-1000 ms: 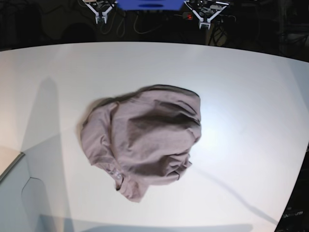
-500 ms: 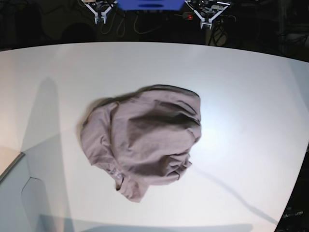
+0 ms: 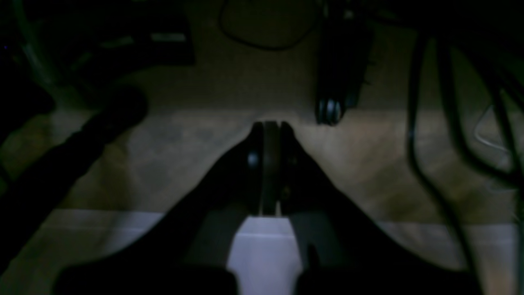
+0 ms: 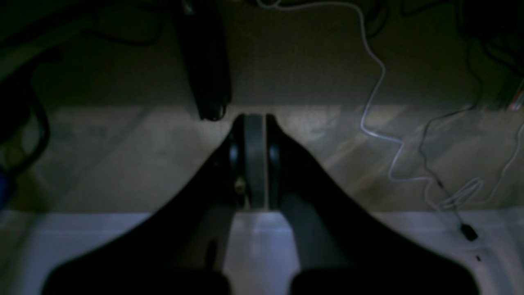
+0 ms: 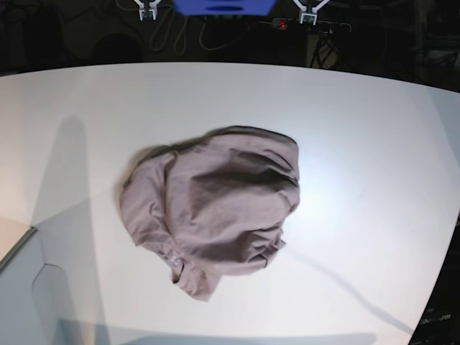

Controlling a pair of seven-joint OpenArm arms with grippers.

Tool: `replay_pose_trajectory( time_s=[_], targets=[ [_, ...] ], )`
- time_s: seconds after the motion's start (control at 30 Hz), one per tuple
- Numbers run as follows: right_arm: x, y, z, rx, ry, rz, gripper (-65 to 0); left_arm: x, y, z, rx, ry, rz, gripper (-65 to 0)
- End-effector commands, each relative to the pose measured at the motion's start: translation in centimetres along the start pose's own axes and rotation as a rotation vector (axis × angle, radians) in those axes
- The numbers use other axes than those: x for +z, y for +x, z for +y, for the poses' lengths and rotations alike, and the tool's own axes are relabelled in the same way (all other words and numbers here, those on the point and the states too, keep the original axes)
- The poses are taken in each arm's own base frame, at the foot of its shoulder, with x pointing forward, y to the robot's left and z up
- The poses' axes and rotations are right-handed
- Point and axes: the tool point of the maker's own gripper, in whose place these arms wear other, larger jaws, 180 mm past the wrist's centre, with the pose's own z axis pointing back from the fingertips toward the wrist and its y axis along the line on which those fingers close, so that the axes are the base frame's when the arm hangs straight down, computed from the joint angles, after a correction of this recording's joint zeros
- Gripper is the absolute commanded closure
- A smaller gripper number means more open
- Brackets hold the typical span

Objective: Layout the t-shirt on the table in an organized manner, then fold the t-shirt properly

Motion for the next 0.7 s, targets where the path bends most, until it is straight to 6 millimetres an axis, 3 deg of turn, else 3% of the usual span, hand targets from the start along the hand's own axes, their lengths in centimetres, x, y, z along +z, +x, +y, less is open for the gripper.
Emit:
replay_pose_trajectory(
  time_s=[0.0, 0.17, 0.33, 0.4, 0.57, 0.67],
  targets=[
    [0.4, -0.9, 0.1, 0.003, 0.017, -0.005, 0.0, 0.4, -0.5, 1.2, -0.006, 0.019, -0.016, 0.0],
    [3.1, -1.8, -0.3, 0.011, 0.011, -0.089, 0.0, 3.3, -0.6, 3.4, -0.050, 0.042, -0.130, 0.0],
    [8.0, -0.7, -1.8, 0.033, -0.008, -0.228, 0.0, 9.1, 0.1, 3.8, -0.111, 0.025, -0.282, 0.0],
    [10.1, 0.2, -2.7, 0.055, -0.019, -0.284, 0.0, 11.7, 1.4, 3.2, -0.130, 0.007, -0.353, 0.0],
    [16.9, 4.7, -3.7, 0.095, -0.032, -0.473, 0.0, 18.9, 6.2, 0.9, -0.148, -0.047, -0.558, 0.0],
    [21.2, 8.1, -4.9, 0.096, -0.070, -0.598, 0.0, 22.7, 10.0, 1.2, -0.133, -0.030, -0.689, 0.0]
  ],
)
